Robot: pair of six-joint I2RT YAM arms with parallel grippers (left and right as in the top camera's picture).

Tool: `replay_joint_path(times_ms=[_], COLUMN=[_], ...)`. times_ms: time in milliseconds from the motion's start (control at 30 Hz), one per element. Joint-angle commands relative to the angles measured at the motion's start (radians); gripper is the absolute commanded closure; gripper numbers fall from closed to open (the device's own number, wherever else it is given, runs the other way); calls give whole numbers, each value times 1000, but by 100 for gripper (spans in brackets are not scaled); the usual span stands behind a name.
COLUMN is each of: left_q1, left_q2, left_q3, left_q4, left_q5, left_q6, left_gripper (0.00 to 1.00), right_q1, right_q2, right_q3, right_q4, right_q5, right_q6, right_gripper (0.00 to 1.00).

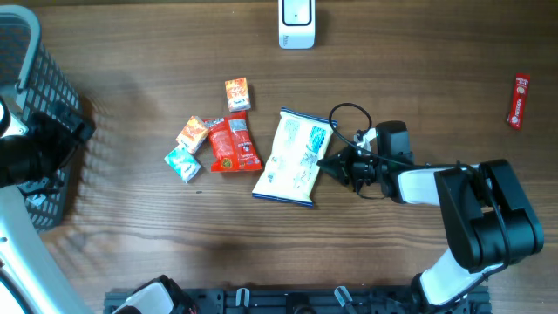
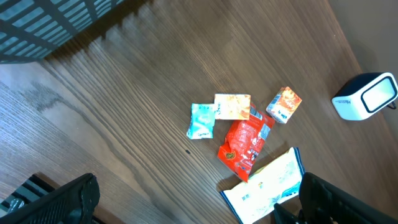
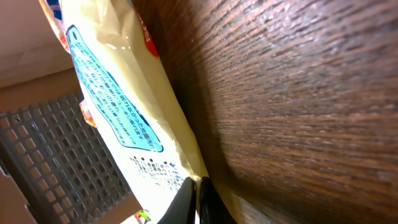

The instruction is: Scan the item barcode

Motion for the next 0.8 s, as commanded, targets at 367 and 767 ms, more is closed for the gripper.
replay_joint_path(times_ms=[367, 767], left_q1=[4, 4], left_q2=[0, 0], left_q3=[1, 1], left_q4=[2, 2], left_q5=[-2, -2], left_q6=[5, 5], left_gripper=[0, 0], right_q1=[-238, -234], right_q2=[-280, -282], right_q3=[-8, -4], right_q4=[-289, -448], right_q5=[16, 73], right_q6=[-355, -368], right_gripper=[96, 0])
